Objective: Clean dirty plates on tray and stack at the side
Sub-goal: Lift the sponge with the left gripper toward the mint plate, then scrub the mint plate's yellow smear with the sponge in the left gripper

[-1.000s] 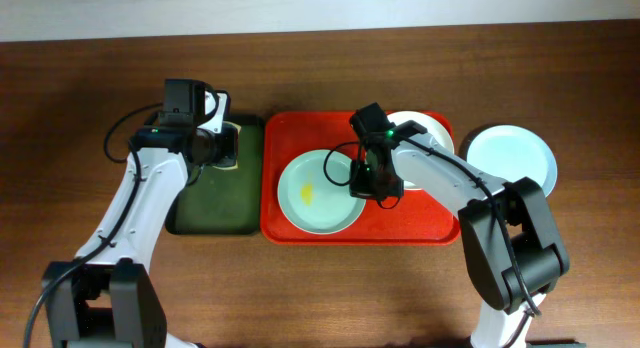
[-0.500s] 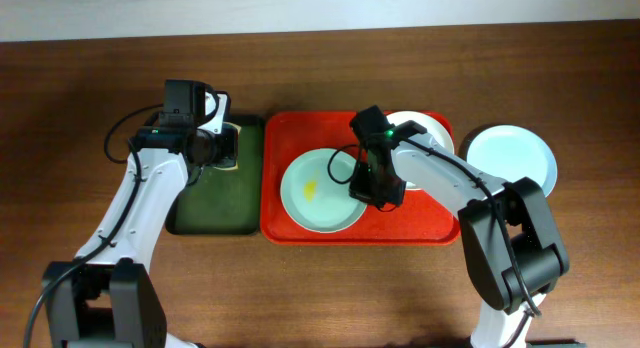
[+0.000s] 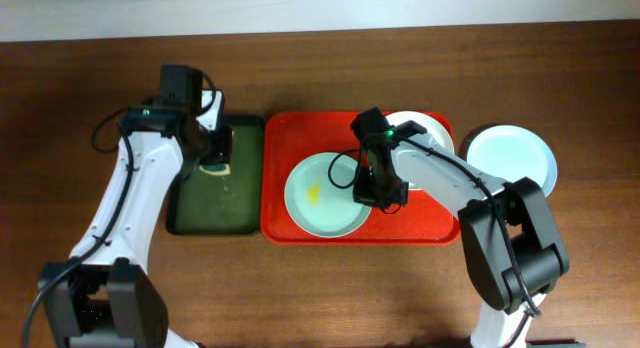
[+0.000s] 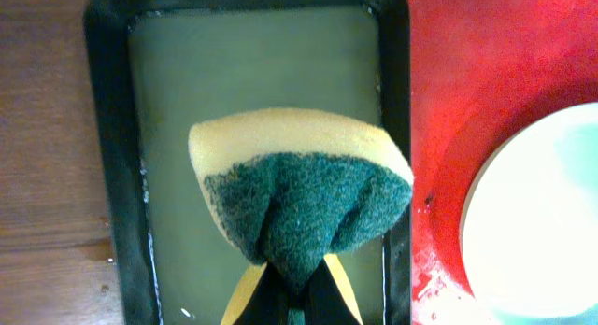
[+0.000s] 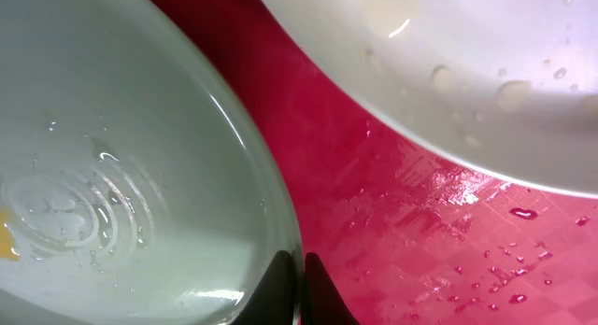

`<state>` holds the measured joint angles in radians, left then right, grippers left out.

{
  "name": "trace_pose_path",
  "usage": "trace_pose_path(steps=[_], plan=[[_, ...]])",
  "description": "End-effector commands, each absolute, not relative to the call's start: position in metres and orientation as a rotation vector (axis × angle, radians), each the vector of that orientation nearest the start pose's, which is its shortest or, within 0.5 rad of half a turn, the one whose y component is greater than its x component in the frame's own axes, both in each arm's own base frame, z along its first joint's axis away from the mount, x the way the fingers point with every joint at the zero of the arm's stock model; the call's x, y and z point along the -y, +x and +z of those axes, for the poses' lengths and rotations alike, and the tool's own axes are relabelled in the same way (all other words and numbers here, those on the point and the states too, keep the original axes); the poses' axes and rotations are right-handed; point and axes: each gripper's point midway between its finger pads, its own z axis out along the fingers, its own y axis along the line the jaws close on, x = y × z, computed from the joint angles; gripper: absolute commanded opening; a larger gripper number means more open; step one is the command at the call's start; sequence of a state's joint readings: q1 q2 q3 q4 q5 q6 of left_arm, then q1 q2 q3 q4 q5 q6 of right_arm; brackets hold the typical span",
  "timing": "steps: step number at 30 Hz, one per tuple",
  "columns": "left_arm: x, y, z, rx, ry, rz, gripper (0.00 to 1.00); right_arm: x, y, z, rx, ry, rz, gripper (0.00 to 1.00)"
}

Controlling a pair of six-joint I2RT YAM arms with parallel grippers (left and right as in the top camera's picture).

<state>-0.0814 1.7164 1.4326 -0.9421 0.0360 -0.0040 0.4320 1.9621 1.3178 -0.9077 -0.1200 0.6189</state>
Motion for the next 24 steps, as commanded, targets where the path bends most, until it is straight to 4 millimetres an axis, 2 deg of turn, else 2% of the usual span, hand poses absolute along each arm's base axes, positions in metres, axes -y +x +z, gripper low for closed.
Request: trace_pose_path(steps=[1, 4, 8, 10, 13, 15, 18, 24], plan=[[0.048, 0.398, 0.118, -2.85, 0.116, -0.098, 0.0, -0.178, 0.32, 0.022, -3.133, 0.253, 0.253, 0.04], [0.077, 0.394, 0.107, -2.877, 0.201, -0.187, 0.0, -0.185, 0.324, 0.023, -3.117, 0.277, 0.311, 0.04], [0.124, 0.383, 0.108, -2.87, 0.309, -0.221, 0.0, -0.195, 0.328, 0.024, -3.089, 0.274, 0.337, 0.04], [0.142, 0.378, 0.108, -2.87, 0.33, -0.236, 0.0, -0.199, 0.328, 0.024, -3.076, 0.278, 0.314, 0.04], [0.168, 0.365, 0.102, -2.887, 0.37, -0.252, 0.0, -0.194, 0.328, 0.022, -3.061, 0.299, 0.237, 0.04], [0.176, 0.36, 0.096, -2.9, 0.401, -0.252, 0.0, -0.193, 0.327, 0.02, -3.065, 0.3, 0.233, 0.04], [0.179, 0.359, 0.081, -2.948, 0.316, -0.251, 0.0, -0.191, 0.322, 0.014, -3.073, 0.301, 0.221, 0.04], [0.182, 0.367, 0.038, -3.007, 0.308, -0.227, 0.0, -0.19, 0.321, 0.009, -3.069, 0.298, 0.224, 0.04]])
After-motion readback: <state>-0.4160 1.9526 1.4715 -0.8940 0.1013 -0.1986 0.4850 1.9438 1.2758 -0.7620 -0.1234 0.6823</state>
